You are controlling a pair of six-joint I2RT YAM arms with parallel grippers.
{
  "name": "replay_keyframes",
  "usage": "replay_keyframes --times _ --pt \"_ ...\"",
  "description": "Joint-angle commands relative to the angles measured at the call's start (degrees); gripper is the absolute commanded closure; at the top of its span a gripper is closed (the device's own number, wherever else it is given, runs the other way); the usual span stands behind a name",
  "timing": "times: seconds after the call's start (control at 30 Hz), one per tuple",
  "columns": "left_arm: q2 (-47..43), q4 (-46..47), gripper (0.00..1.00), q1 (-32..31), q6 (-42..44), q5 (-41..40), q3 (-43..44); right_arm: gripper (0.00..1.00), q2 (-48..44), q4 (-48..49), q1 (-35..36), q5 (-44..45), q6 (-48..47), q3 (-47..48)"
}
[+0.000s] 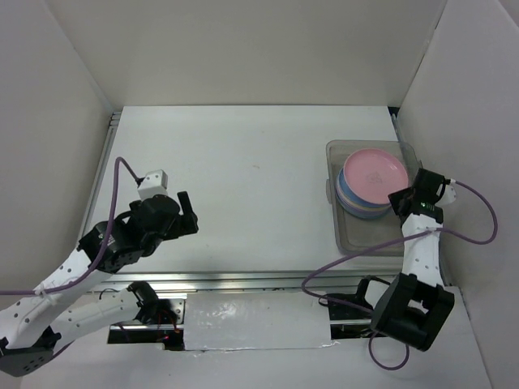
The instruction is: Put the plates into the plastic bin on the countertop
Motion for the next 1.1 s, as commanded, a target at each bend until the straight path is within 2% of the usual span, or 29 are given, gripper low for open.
replay_keyframes --times 0.0,0.13,0.17,0.23,0.3,0.33,0.5,0.6,0.7,0.77,0.8,0.83,0.87,0.93,1.07 --pt "-0.7 -0.2 0.01 -2.9 1.6 -0.9 -0.2 1.00 2.8 2.8 -2.2 -6.3 -2.0 2.6" --pt "0.8 -1.0 0.01 -3.6 1.6 -1.6 0.1 0.99 3.0 2.9 -2.5 -6.5 -2.0 3.1" --pt "1.0 -0.1 0.01 -3.7 2.2 -0.4 0.0 0.96 3.0 2.9 -2.5 -6.0 -1.6 3.2" --pt "1.3 0.3 0.01 -3.7 2.7 0.0 -0.2 0.65 3.1 2.9 -2.9 -6.3 -1.7 4.1" --pt "1.0 0.4 0.01 -3.8 2.5 -0.2 -0.4 0.26 3.3 2.6 -2.7 -7.2 -1.3 5.8" --pt "0.8 0.6 0.01 -3.9 2.6 -0.1 -0.5 0.00 3.2 2.3 -2.6 -7.2 -1.1 6.4" --pt "-1.1 -0.3 0.01 -4.6 1.4 -1.0 -0.1 0.00 0.6 -4.4 0.4 -4.5 -1.9 13.3" --pt "-2.1 -2.9 0.01 -4.8 -0.9 -3.9 1.3 0.00 -7.2 -5.1 2.6 -5.2 -3.2 13.8" --pt "-1.9 -8.2 0.01 -4.4 -3.7 -8.7 5.0 0.00 -14.4 -8.5 10.3 -7.2 -8.5 16.1" --pt "-1.2 -11.2 0.01 -4.2 -3.5 -11.4 7.9 0.00 -16.0 -10.8 15.2 -7.8 -11.7 17.7" --pt "-0.9 -13.0 0.01 -4.0 -3.6 -13.1 11.2 0.00 -16.6 -13.9 15.2 -7.8 -13.0 19.4" --pt "0.0 -16.8 0.01 -3.8 -3.9 -16.5 13.0 0.00 -17.9 -15.2 21.7 -6.9 -15.0 20.1" --pt "0.3 -18.7 0.01 -3.7 -4.1 -18.2 14.7 0.00 -18.5 -15.2 23.7 -5.6 -15.9 20.1" --pt "0.6 -22.1 0.01 -3.5 -4.6 -22.2 19.6 0.00 -21.0 -22.4 28.2 -2.9 -17.6 23.6" --pt "-2.1 -24.1 0.01 -2.5 -0.2 -22.0 24.3 0.00 -28.5 -29.5 41.4 3.4 -19.0 27.1"
